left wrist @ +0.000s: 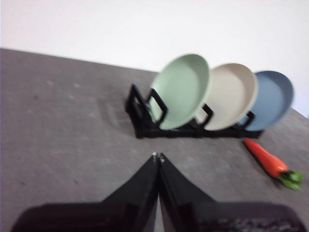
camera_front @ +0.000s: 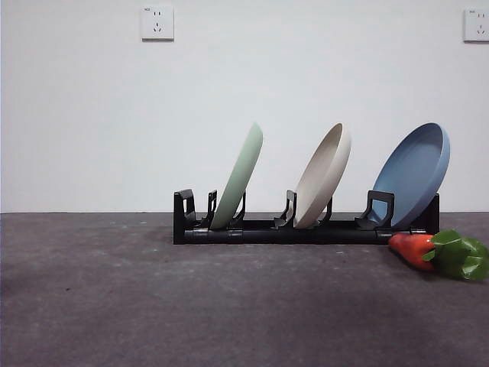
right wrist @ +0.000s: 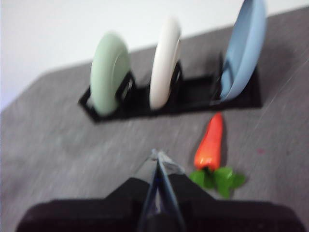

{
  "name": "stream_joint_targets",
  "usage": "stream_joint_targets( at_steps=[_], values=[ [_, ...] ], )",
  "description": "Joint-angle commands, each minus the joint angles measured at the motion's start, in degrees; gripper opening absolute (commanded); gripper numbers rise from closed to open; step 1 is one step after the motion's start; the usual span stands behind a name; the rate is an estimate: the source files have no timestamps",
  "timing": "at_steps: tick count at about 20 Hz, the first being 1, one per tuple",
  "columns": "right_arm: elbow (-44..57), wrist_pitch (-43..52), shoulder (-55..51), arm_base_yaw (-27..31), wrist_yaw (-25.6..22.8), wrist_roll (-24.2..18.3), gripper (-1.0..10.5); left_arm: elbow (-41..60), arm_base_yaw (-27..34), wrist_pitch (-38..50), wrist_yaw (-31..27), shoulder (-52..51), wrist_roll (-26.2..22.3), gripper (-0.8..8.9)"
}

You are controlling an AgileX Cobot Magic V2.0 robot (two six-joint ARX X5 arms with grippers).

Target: Take the green plate from the plate rack,put the plate on the table,take the carrot from the table,put the carrot in the plate

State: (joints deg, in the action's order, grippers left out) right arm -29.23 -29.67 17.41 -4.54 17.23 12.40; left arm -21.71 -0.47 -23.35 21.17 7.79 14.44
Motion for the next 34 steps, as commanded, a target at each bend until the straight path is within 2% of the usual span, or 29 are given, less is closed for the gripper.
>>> stream_joint_targets(
  at_steps=[1,6,12,15,16,17,18,19,20,24,28,31,34],
  values=[
    [-5.77,-6.10,4.46,-0.15,3.43,-6.86,-0.1,-4.04,0.17,-3.10,3.67,3.23,-1.90,-0.08],
    [-14.08,-15.50,11.61,-0.15,10.01,-14.12,-0.1,-10.95,0.17,-8.59,12.81,9.53,-6.82,-0.08],
    [-20.92,-25.31,17.51,-0.15,15.61,-19.32,-0.1,-18.29,0.13,-14.95,19.98,15.28,-11.08,-0.08],
    [-21.38,-26.38,18.23,-0.15,15.63,-19.52,0.1,-20.44,0.13,-16.35,20.00,16.57,-11.47,0.11],
    [-21.38,-26.38,18.23,-0.15,15.45,-19.50,0.5,-20.87,0.13,-16.79,19.65,16.68,-11.45,0.93],
    [-21.40,-26.34,18.23,-0.15,15.39,-19.47,1.8,-20.98,0.13,-16.81,19.58,16.70,-11.23,2.67],
    [-21.40,-26.32,18.23,-0.15,15.32,-19.26,3.9,-21.00,0.13,-16.81,19.56,16.72,-11.04,4.63],
    [-21.40,-26.32,18.23,-0.15,15.21,-19.12,5.8,-21.00,0.13,-16.79,19.56,16.72,-11.04,5.61],
    [-21.40,-26.32,18.23,-0.15,15.19,-18.27,6.6,-21.00,0.13,-16.68,19.54,16.72,-11.06,5.63],
    [-21.40,-26.32,18.60,-0.15,15.21,-18.14,6.6,-21.35,0.13,-14.27,19.43,18.73,-11.02,5.63],
    [-21.40,-26.32,18.86,-0.15,15.21,-17.81,6.6,-23.54,-0.79,-10.75,19.41,25.05,-11.08,5.63],
    [-21.40,-26.34,19.32,-0.15,15.21,-17.79,6.6,-25.75,-3.61,-4.09,19.15,31.80,-11.06,5.63],
    [-21.40,-26.34,20.00,-0.15,15.21,-17.75,6.6,-29.48,-9.03,1.92,13.88,41.27,-11.08,5.62]
  ],
)
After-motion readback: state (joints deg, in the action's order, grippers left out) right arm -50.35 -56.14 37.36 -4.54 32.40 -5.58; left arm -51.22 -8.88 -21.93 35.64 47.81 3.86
